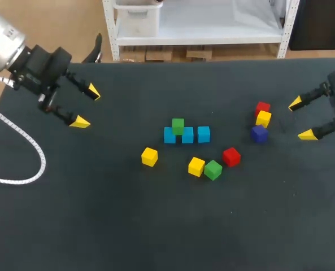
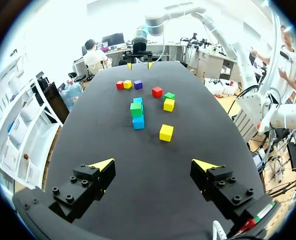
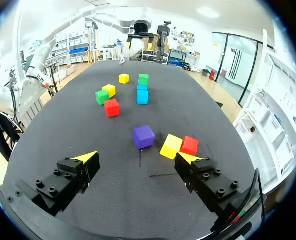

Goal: Place the blue cubes, place green cubes on the blue cubes, place the yellow cubes on the green cubes, then place the red cubes on the yellow cubes, and place purple cube on the red cubes.

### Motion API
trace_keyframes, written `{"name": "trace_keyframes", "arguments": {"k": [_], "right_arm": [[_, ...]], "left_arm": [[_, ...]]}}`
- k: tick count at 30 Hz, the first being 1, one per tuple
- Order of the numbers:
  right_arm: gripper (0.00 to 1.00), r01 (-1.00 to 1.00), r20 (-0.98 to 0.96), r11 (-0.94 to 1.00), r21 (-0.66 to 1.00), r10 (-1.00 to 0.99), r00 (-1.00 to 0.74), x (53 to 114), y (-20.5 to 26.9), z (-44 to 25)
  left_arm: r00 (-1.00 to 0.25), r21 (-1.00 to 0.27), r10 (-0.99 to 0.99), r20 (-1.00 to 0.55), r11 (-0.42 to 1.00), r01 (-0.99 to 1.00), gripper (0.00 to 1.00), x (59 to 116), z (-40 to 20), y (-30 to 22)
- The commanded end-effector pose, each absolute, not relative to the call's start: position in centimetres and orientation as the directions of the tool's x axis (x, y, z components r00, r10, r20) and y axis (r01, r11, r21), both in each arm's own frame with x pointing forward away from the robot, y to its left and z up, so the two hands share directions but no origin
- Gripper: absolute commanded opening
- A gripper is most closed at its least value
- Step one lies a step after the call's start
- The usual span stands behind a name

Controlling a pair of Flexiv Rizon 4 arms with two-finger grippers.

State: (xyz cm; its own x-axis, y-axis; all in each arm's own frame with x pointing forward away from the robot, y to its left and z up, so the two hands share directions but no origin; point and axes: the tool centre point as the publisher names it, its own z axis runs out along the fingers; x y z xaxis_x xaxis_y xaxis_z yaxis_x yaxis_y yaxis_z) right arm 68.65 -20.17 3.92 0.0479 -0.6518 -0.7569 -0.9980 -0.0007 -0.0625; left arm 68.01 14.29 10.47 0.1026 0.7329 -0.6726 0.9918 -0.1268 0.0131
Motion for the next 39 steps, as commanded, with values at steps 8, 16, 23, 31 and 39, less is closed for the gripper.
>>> {"name": "trace_keyframes", "arguments": {"k": [8,16,23,31,39], "right_arm": [[1.00,-0.932,-0.670,-0.343,-0.121,-0.664,0.332,68.9,-14.8,7.1],[1.00,-0.850,-0.529,-0.483,-0.210,-0.675,0.514,66.5,-10.6,8.8],[1.00,-0.792,-0.445,-0.539,-0.288,-0.656,0.609,64.1,-7.5,8.3],[1.00,-0.750,-0.468,-0.604,-0.269,-0.598,0.650,62.1,-4.6,5.5],[1.00,-0.694,-0.485,-0.690,-0.205,-0.545,0.684,61.3,-3.1,3.2]], "left_arm": [[0.105,0.014,0.732,-0.673,-0.129,0.992,1.00,68.1,10.4,14.4],[0.105,0.014,0.732,-0.673,-0.129,0.992,1.00,68.1,10.4,14.4],[0.105,0.014,0.732,-0.673,-0.129,0.992,1.00,68.1,10.4,14.4],[0.105,0.014,0.732,-0.673,-0.129,0.992,1.00,68.1,10.4,14.4],[0.105,0.014,0.732,-0.673,-0.129,0.992,1.00,68.1,10.4,14.4]]}}
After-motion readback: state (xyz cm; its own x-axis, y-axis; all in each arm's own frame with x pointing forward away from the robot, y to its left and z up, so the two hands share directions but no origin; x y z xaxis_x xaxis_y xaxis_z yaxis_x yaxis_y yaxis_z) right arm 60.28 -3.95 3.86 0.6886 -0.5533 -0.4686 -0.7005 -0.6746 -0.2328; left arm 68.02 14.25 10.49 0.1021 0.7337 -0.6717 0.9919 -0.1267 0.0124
